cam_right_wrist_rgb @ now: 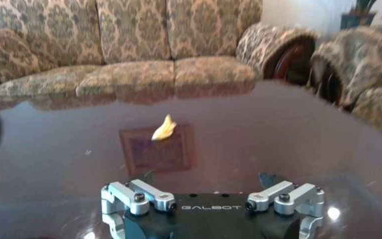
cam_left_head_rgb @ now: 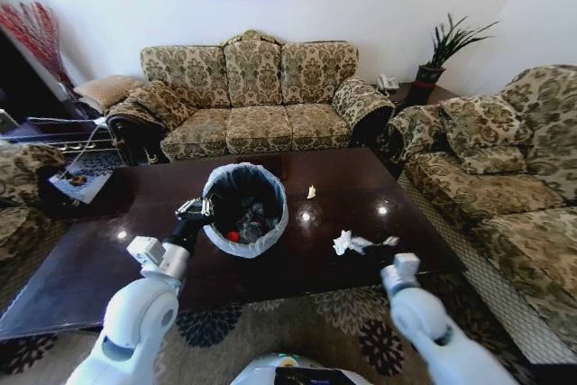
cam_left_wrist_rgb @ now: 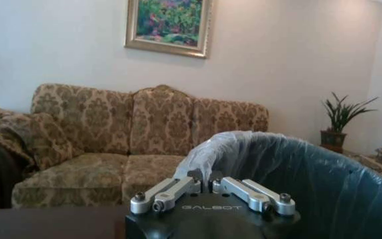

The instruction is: Move to the front of the table and place the trash on the table into the trash bin.

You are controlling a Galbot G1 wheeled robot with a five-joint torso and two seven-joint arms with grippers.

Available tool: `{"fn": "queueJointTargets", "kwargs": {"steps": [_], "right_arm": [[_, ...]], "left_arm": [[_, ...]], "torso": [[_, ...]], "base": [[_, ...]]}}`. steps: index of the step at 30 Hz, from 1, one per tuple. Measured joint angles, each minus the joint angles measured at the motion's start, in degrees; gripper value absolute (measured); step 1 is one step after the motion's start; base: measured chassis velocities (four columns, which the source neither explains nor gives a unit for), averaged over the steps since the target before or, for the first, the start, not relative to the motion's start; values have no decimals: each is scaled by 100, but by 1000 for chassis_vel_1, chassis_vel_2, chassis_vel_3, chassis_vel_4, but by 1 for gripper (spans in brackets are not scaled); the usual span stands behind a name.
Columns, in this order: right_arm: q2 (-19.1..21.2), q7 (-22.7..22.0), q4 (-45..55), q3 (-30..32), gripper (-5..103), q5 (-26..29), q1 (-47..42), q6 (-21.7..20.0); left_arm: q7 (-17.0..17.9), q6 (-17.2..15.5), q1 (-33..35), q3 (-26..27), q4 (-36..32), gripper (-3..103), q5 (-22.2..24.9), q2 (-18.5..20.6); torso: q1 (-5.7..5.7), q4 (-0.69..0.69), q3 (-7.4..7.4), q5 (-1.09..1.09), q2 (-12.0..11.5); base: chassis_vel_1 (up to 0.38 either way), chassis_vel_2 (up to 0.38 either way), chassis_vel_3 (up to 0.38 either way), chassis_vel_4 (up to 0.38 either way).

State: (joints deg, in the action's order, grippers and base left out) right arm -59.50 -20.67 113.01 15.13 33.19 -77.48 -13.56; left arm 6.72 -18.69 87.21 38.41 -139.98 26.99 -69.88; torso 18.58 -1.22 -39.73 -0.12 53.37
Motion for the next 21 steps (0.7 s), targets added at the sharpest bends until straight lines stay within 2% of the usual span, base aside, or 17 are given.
{"fn": "queueJointTargets", "kwargs": {"steps": [4, 8, 12, 14, 15, 19, 20, 21], "right_arm": [[-148, 146, -392, -84, 100, 11, 195, 91], [-340, 267, -1086, -223, 100, 79, 597, 190], [-398, 277, -1282, -230, 103, 199, 703, 190], [-444, 371, -1449, -229, 96, 267, 766, 209], [-444, 371, -1449, -229, 96, 267, 766, 209], [-528, 592, -1795, -227, 75, 243, 900, 305], [-528, 592, -1795, -227, 75, 243, 900, 305], [-542, 605, -1860, -220, 69, 237, 911, 341]], "left_arm": [[4, -1, 75, 2, -43, 3, -52, 1], [-50, -4, 174, -19, -102, 3, -127, -23], [-71, -5, 217, -19, -122, 3, -163, -25], [-77, -6, 233, -19, -123, 3, -178, -25], [-77, -6, 233, -19, -123, 3, -178, -25], [-80, -9, 230, -22, -123, 3, -188, -33], [-80, -9, 230, -22, -123, 3, -188, -33], [-82, -9, 224, -23, -122, 3, -188, -32]], "torso": [[0, -5, 0, 11, 0], [0, 3, -1, 15, 0], [0, 4, 0, 13, 0], [0, 2, 0, 13, 0], [0, 2, 0, 13, 0], [0, 0, -1, 12, -1], [0, 0, -1, 12, -1], [0, 1, 0, 13, -1]], "base": [[84, 61, -27, -26], [10, 17, 1, -3], [0, 0, 0, 0], [0, 0, 0, 0], [0, 0, 0, 0], [0, 0, 0, 0], [0, 0, 0, 0], [0, 0, 0, 0]]}}
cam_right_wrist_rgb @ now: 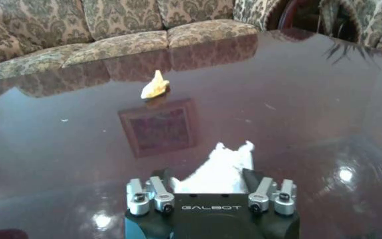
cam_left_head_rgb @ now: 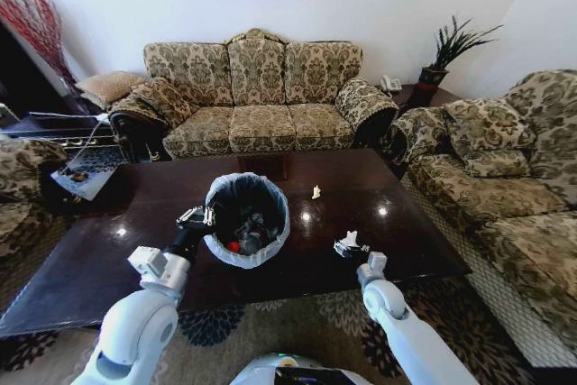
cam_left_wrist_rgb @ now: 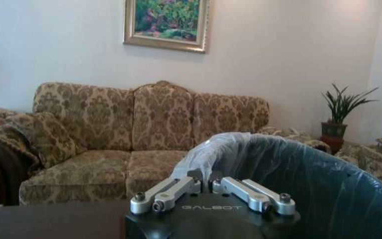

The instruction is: Move to the front of the table and place the trash on the table into the trash bin.

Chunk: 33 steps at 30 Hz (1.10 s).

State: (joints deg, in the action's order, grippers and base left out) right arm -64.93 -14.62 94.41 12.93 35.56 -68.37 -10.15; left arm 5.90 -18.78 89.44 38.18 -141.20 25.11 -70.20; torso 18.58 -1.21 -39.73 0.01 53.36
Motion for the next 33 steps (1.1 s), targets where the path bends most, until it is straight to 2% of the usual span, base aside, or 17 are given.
{"fn": "queueJointTargets", "kwargs": {"steps": [1, 4, 5, 9, 10, 13, 18, 20, 22, 24, 26, 27, 30, 31, 33], "right_arm": [[-2, 10, -24, 7, 69, 0, 1, 17], [-2, 14, -52, 23, 59, 10, -1, 26], [-2, 14, -52, 23, 59, 10, -1, 26], [-17, -24, -87, 45, 37, 12, -19, 60], [-17, -24, -87, 45, 37, 12, -19, 60], [-54, -78, -86, 66, 20, 19, -53, 61], [-71, -164, 132, 119, 10, 21, -142, 86], [-3, -288, 615, 176, 2, 14, -158, 124], [91, -355, 925, 177, 1, 12, -119, 136], [479, -605, 1704, 30, 0, 118, 198, 104], [944, -839, 2252, -265, 0, 524, 736, -66], [944, -839, 2252, -265, 0, 524, 736, -66], [1902, -995, 2888, -1110, 0, 1722, 2321, -325], [1902, -995, 2888, -1110, 0, 1722, 2321, -325], [2255, -870, 3163, -1644, 0, 2401, 3368, -492]], "left_arm": [[-1, 0, -3, 1, 0, 3, 2, 2], [-3, 0, -5, 9, 3, 3, 8, 10], [-3, 0, -5, 9, 3, 3, 8, 10], [-3, -2, -27, 16, 23, 3, 20, 18], [-3, -2, -27, 16, 23, 3, 20, 18], [-3, -2, -52, 15, 28, 3, 31, 30], [-2, -2, -39, 24, 28, 3, 35, 33], [-1, -2, -2, 35, 12, 3, 39, 39], [-1, -2, 14, 38, 5, 3, 40, 44], [1, -2, 29, 31, 4, 3, 40, 42], [1, -2, 39, 1, 4, 3, 30, 35], [1, -2, 39, 1, 4, 3, 30, 35], [-9, -5, 57, -44, 35, 3, -14, 18], [-9, -5, 57, -44, 35, 3, -14, 18], [-11, -10, 34, -56, 68, 3, -8, 30]], "torso": [[0, 1, 0, 0, 0], [0, 1, 0, -1, 0], [0, 1, 0, -1, 0], [-1, 0, 0, -2, 0], [-1, 0, 0, -2, 0], [-1, 0, 1, -2, 0], [0, 1, 0, 1, 0], [-1, 1, 0, 0, -1], [-1, 1, 0, 0, -1], [-1, 1, 0, -1, -1], [-1, -1, 1, -2, 0], [-1, -1, 1, -2, 0], [0, -1, 0, -3, -1], [0, -1, 0, -3, -1], [0, -6, 0, -2, -1]], "base": [[0, 0, 0, 0], [0, 0, 0, 0], [0, 0, 0, 0], [0, 0, 0, 0], [0, 0, 0, 0], [0, 0, 0, 0], [0, 0, 0, 0], [0, 0, 0, 0], [0, 0, 0, 0], [0, 0, 0, 0], [0, 0, 0, 0], [0, 0, 0, 0], [0, 0, 0, 0], [0, 0, 0, 0], [0, 0, 0, 0]]}}
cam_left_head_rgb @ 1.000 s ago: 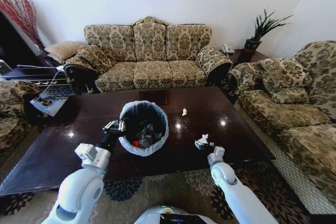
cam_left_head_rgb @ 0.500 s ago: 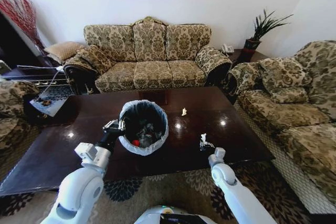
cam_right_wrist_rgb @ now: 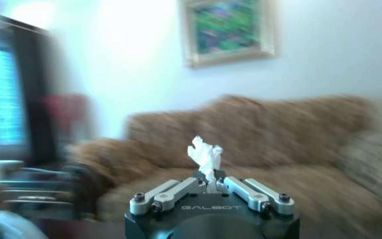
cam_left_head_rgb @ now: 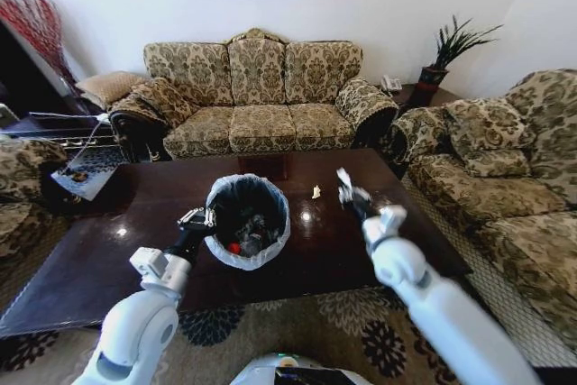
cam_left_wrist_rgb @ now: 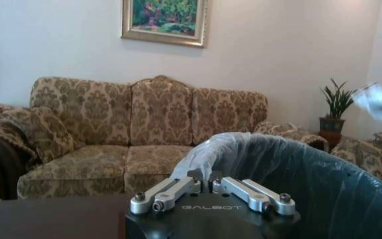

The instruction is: Move to the front of the table and place the trash on the table into the trash bin.

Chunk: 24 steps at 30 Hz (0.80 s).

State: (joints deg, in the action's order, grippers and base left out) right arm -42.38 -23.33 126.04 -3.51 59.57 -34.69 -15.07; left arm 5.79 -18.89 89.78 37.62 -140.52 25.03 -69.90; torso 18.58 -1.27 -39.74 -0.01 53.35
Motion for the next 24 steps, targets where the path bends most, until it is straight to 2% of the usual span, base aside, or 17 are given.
{"fn": "queueJointTargets", "kwargs": {"steps": [2, 3, 4, 5, 6, 8, 9, 10, 12, 13, 17, 19, 22, 23, 24], "right_arm": [[123, 363, 286, -378, 0, 705, 775, -360], [123, 363, 286, -378, 0, 705, 775, -360], [125, 544, 414, -651, 0, 1056, 1247, -527], [103, 595, 561, -1083, 0, 1420, 1794, -632], [103, 595, 561, -1083, 0, 1420, 1794, -632], [17, 476, 734, -1974, 0, 1854, 2517, -737], [-19, 449, 755, -2311, 0, 1890, 2673, -782], [-19, 449, 755, -2311, 0, 1890, 2673, -782], [-82, 267, 779, -2898, -1, 1806, 2841, -1035], [-82, 267, 779, -2898, -1, 1806, 2841, -1035], [-151, -12, 528, -3336, 20, 1444, 2814, -1206], [-161, -43, 509, -3344, 20, 1442, 2801, -1217], [-212, -103, 478, -3366, 36, 1463, 2788, -1246], [-212, -103, 478, -3366, 36, 1463, 2788, -1246], [-230, -102, 463, -3366, 41, 1463, 2796, -1245]], "left_arm": [[-7, -2, -49, -23, 63, 3, 2, 32], [-7, -2, -49, -23, 63, 3, 2, 32], [-14, -2, -63, -33, 89, 3, 2, 41], [-21, -2, -81, -45, 114, 3, 2, 42], [-21, -2, -81, -45, 114, 3, 2, 42], [-25, -2, -137, -75, 161, 3, 0, 29], [-26, -3, -156, -89, 175, 3, -1, 20], [-26, -3, -156, -89, 175, 3, -1, 20], [-34, -8, -184, -106, 190, 3, -2, -2], [-34, -8, -184, -106, 190, 3, -2, -2], [-45, -17, -211, -91, 190, 3, 6, -12], [-46, -17, -212, -88, 190, 3, 8, -11], [-44, -23, -226, -66, 191, 3, 12, -8], [-44, -23, -226, -66, 191, 3, 12, -8], [-42, -24, -227, -64, 195, 3, 12, -13]], "torso": [[0, 8, 0, -1, 0], [0, 8, 0, -1, 0], [0, 8, 0, 1, 0], [0, 7, 0, 0, 0], [0, 7, 0, 0, 0], [0, 3, 1, -2, 0], [0, 5, 1, -1, 0], [0, 5, 1, -1, 0], [0, 5, 0, -1, 0], [0, 5, 0, -1, 0], [0, 7, 0, 1, 0], [0, 7, 0, 1, 0], [0, 6, 0, 0, 0], [0, 6, 0, 0, 0], [0, 6, 0, 0, 0]], "base": [[0, 0, 0, 0], [0, 0, 0, 0], [0, 0, 0, 0], [0, 0, 0, 0], [0, 0, 0, 0], [0, 0, 0, 0], [0, 0, 0, 0], [0, 0, 0, 0], [0, 0, 0, 0], [0, 0, 0, 0], [0, 0, 0, 0], [0, 0, 0, 0], [0, 0, 0, 0], [0, 0, 0, 0], [0, 0, 0, 0]]}}
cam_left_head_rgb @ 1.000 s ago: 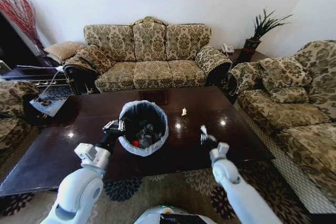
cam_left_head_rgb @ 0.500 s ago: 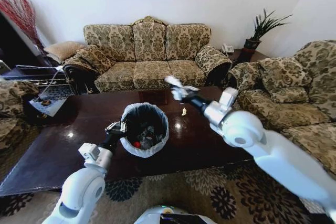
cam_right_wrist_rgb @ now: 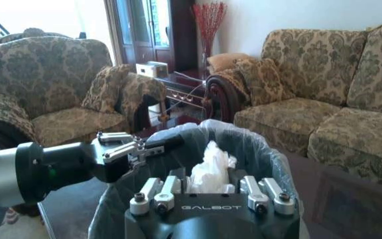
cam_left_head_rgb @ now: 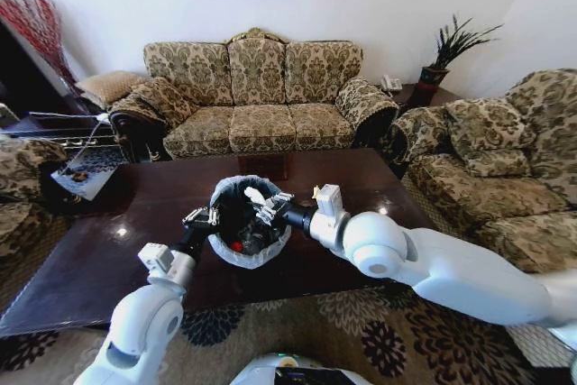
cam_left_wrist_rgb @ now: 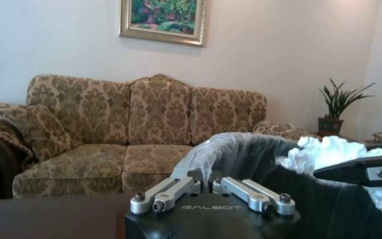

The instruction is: Move to the front of the table and place the trash on the table into the trash bin.

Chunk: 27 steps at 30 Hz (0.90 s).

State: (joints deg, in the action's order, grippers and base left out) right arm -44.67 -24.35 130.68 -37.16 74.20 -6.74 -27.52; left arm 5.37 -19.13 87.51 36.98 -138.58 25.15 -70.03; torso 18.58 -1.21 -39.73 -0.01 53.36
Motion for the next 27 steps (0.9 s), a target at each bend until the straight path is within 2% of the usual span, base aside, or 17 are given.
{"fn": "queueJointTargets", "kwargs": {"steps": [1, 4, 7, 8, 10, 11, 14, 16, 17, 21, 22, 23, 25, 26, 27], "right_arm": [[-23, 5, -19, 1, 47, 0, 8, 9], [-73, 16, -57, 7, 53, -6, 31, 31], [-135, 41, -93, 8, 69, -55, 76, 87], [-135, 41, -93, 8, 69, -55, 76, 87], [-162, 69, -97, 68, 80, -100, 87, 201], [-162, 69, -97, 68, 80, -100, 87, 201], [-159, 97, -96, 375, 95, -255, 82, 537], [-114, 65, -106, 501, 95, -337, 75, 626], [-4, -44, -158, 682, 100, -473, 38, 728], [328, -387, -346, 1086, 100, -842, -242, 923], [506, -488, -505, 1296, 100, -1135, -531, 1136], [506, -488, -505, 1296, 100, -1135, -531, 1136], [697, -550, -694, 1772, 100, -1693, -1162, 1368], [697, -550, -694, 1772, 100, -1693, -1162, 1368], [746, -564, -770, 2141, 100, -1838, -1640, 1399]], "left_arm": [[0, 0, 0, 0, 3, 3, 0, -6], [-1, 0, 3, -1, 3, 3, -2, -25], [-8, 0, 17, -3, 4, 3, -13, -41], [-8, 0, 17, -3, 4, 3, -13, -41], [-12, 0, 36, -1, -12, 3, -16, -44], [-12, 0, 36, -1, -12, 3, -16, -44], [-12, 0, 50, 15, -26, 3, -16, -50], [-12, 0, 50, 22, -26, 3, -16, -51], [-8, 1, 50, 37, -16, 3, -17, -55], [6, 3, 49, 74, 0, 3, -13, -86], [17, 6, 49, 104, -3, 3, -3, -100], [17, 6, 49, 104, -3, 3, -3, -100], [26, 7, 53, 146, -31, 3, 21, -97], [26, 7, 53, 146, -31, 3, 21, -97], [32, 7, 56, 168, -50, 3, 45, -76]], "torso": [[0, 0, 0, 0, 0], [0, 0, 0, 0, 1], [0, -1, 0, 0, 1], [0, -1, 0, 0, 1], [0, 0, 0, 0, 1], [0, 0, 0, 0, 1], [0, -1, 0, 1, 1], [0, -2, 0, 1, 1], [0, -2, 0, 0, 1], [0, -1, 0, 0, 1], [0, 1, 0, 1, 1], [0, 1, 0, 1, 1], [0, 1, 0, 2, 1], [0, 1, 0, 2, 1], [0, 1, 0, 3, 1]], "base": [[0, 0, 0, 0], [0, 0, 0, 0], [0, 0, 0, 0], [0, 0, 0, 0], [0, 0, 0, 0], [0, 0, 0, 0], [0, 0, 0, 0], [0, 0, 0, 0], [0, 0, 0, 0], [0, 0, 0, 0], [0, 0, 0, 0], [0, 0, 0, 0], [0, 0, 0, 0], [0, 0, 0, 0], [0, 0, 0, 0]]}}
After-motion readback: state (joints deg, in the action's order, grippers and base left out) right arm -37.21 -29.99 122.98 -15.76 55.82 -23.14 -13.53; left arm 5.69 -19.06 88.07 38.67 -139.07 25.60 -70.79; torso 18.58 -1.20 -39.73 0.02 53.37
